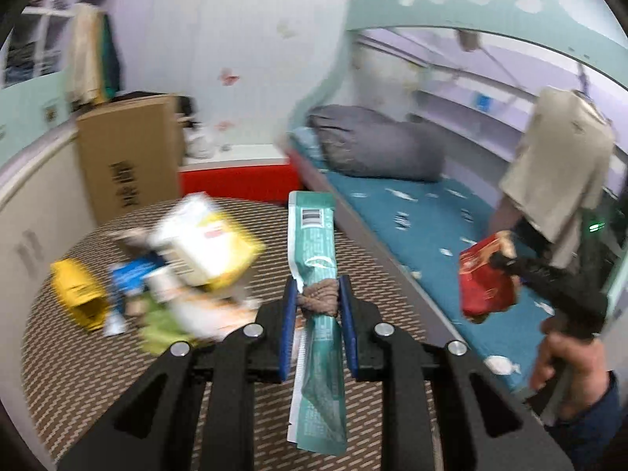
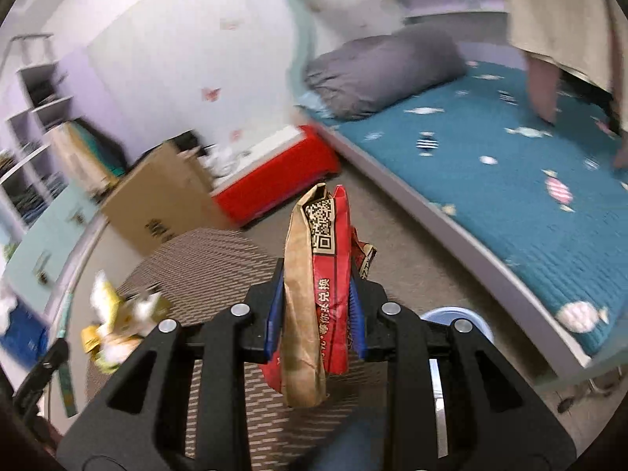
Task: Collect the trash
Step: 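Carry both items to the blue bin and open both tools to drop them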
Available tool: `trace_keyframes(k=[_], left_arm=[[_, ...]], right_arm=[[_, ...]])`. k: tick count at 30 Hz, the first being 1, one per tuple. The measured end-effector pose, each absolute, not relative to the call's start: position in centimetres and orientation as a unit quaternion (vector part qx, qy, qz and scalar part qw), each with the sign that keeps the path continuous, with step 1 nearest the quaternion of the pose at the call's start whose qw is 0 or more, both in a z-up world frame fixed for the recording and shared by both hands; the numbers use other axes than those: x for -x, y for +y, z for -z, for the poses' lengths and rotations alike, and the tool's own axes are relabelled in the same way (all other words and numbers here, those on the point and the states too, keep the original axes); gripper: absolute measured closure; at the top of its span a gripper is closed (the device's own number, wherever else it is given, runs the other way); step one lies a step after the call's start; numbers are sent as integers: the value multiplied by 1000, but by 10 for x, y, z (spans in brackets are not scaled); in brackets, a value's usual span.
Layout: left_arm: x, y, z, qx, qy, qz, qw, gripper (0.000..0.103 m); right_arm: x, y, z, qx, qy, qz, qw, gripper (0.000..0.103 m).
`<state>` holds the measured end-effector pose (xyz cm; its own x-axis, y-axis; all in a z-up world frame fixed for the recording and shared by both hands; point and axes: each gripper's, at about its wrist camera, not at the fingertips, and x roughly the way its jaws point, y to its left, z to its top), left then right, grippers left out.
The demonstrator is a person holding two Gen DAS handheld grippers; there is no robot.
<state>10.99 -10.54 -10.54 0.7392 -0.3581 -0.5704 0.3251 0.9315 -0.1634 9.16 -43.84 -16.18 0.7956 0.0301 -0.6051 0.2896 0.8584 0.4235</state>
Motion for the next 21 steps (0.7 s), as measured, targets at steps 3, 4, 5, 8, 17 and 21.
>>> trace_keyframes(k=[3, 4, 5, 8, 17, 21], left_arm=[[-123, -142, 113, 29, 324, 222, 919, 83], [-127, -154, 116, 26, 328, 229, 916, 83], [-133, -164, 121, 21, 333, 236, 913, 83], [-147, -203, 134, 14, 354, 260, 898, 83], [-170, -298, 179, -16, 401, 301, 865, 83], [-180, -328, 198, -29, 422, 312, 851, 83]], right_arm=[[-94, -471, 189, -267, 335, 110, 897, 75], [-97, -481, 202, -273, 346, 120, 890, 75], [-99, -488, 213, -276, 355, 127, 884, 75], [-106, -507, 248, -286, 384, 144, 866, 75], [-129, -536, 340, -311, 454, 167, 818, 66], [-125, -552, 367, -347, 457, 167, 801, 35]])
